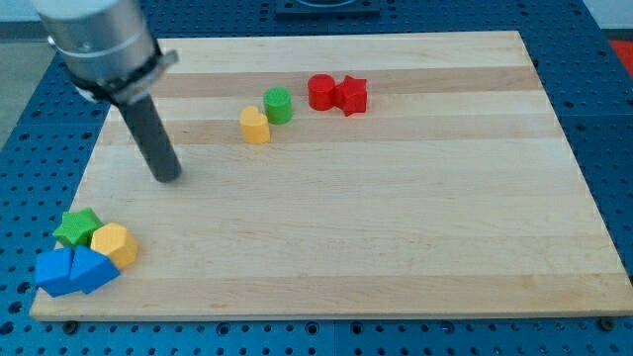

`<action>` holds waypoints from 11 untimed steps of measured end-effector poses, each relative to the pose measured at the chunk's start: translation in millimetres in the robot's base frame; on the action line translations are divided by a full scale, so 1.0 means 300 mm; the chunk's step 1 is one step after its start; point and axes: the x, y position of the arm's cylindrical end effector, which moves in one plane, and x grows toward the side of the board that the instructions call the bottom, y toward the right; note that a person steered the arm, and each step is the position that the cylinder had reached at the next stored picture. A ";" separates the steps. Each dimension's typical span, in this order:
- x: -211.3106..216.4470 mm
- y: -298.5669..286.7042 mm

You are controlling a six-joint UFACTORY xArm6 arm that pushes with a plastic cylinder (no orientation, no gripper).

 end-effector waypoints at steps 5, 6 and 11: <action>0.108 -0.296; 0.169 -0.295; 0.397 -0.296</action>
